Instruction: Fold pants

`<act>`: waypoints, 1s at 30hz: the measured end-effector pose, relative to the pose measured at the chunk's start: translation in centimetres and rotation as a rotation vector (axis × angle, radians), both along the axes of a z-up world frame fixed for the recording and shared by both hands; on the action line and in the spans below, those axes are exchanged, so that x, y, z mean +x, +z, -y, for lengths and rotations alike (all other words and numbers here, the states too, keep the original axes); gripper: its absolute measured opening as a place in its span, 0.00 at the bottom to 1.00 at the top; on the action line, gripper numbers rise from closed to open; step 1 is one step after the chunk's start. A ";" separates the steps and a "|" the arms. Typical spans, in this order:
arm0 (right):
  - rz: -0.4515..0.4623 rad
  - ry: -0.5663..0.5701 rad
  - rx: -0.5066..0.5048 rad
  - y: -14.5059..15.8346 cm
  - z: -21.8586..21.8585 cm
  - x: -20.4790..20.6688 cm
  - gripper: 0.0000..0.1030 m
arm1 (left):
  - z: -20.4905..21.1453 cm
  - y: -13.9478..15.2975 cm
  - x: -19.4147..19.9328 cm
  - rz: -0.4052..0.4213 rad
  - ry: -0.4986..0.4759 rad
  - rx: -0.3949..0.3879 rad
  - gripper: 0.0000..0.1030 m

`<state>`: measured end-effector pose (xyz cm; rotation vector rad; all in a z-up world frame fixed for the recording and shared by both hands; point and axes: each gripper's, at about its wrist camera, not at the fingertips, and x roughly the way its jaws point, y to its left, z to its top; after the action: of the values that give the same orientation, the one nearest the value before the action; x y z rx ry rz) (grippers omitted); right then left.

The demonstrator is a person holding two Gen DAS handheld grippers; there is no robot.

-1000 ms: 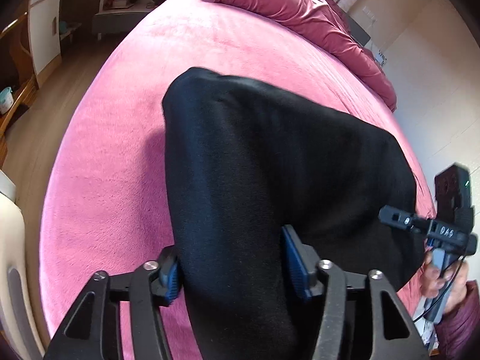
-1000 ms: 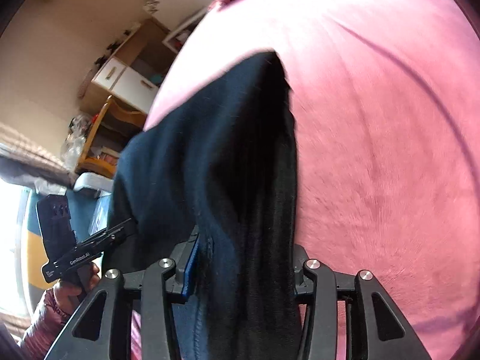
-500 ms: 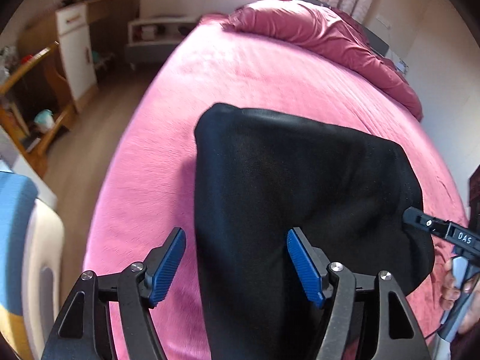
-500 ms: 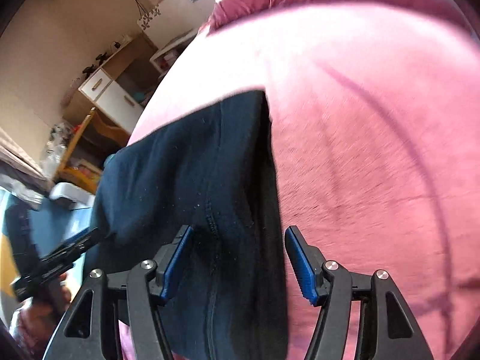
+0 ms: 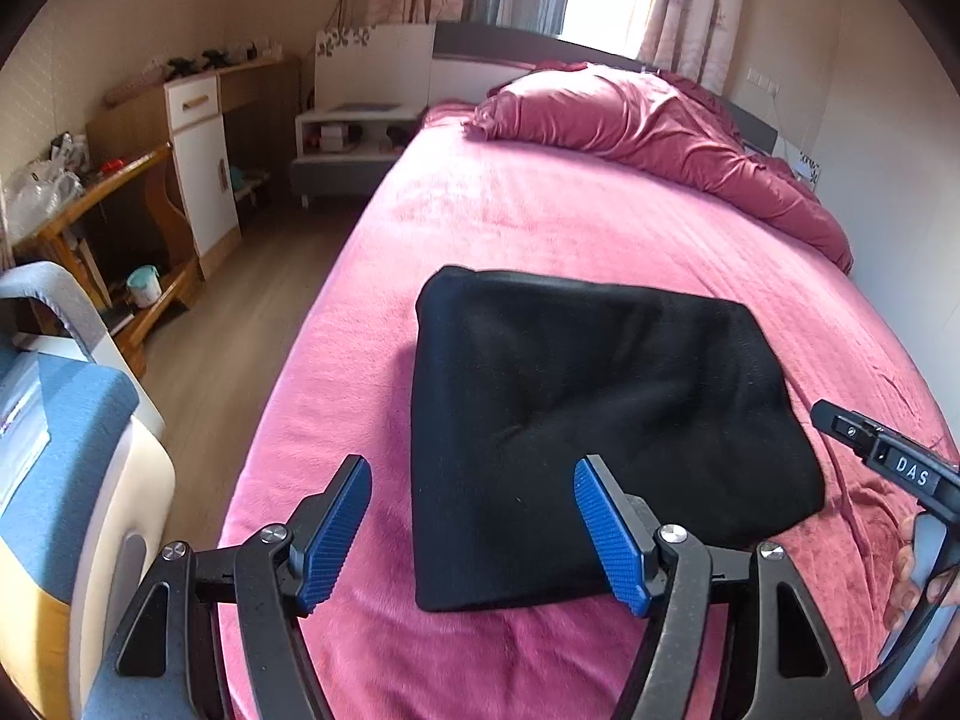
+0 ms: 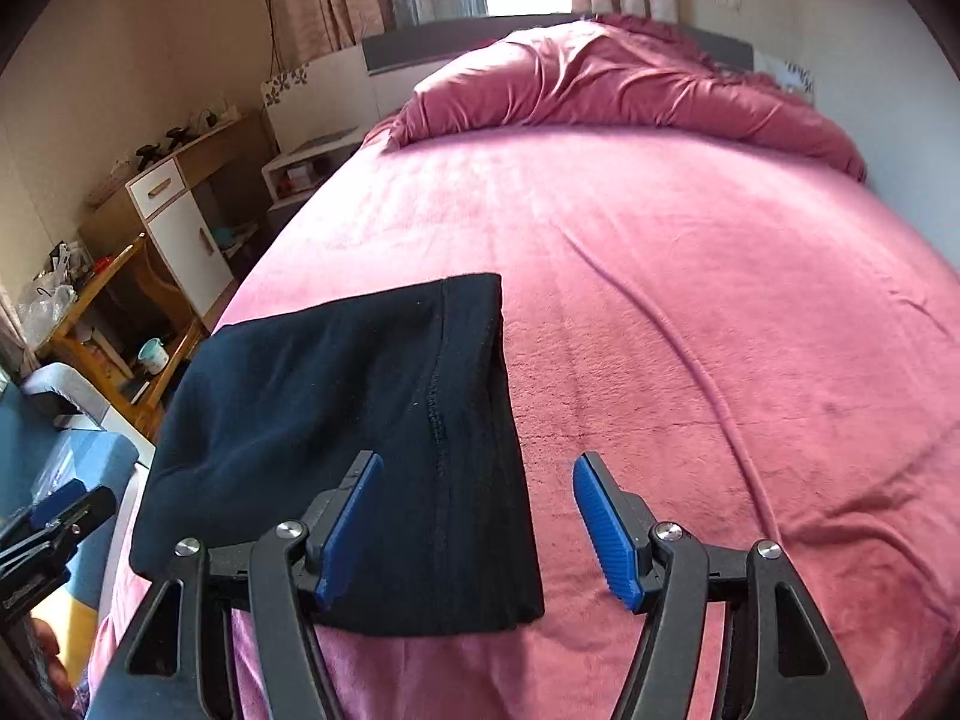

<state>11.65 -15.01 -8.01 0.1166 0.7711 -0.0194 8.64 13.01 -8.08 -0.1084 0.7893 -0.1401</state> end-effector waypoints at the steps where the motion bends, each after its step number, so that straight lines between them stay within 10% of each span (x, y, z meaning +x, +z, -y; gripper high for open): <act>1: 0.003 0.002 -0.005 0.2 -0.5 -0.4 0.66 | 0.0 0.3 -0.6 0.010 0.002 0.003 0.70; 30: 0.082 -0.057 -0.130 1.4 -5.9 -9.6 0.70 | 1.8 2.4 -8.0 0.110 0.023 0.015 0.70</act>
<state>2.03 -9.15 -6.58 0.0158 0.6825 -0.1184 0.67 11.16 -5.73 -0.0946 0.6788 -0.1176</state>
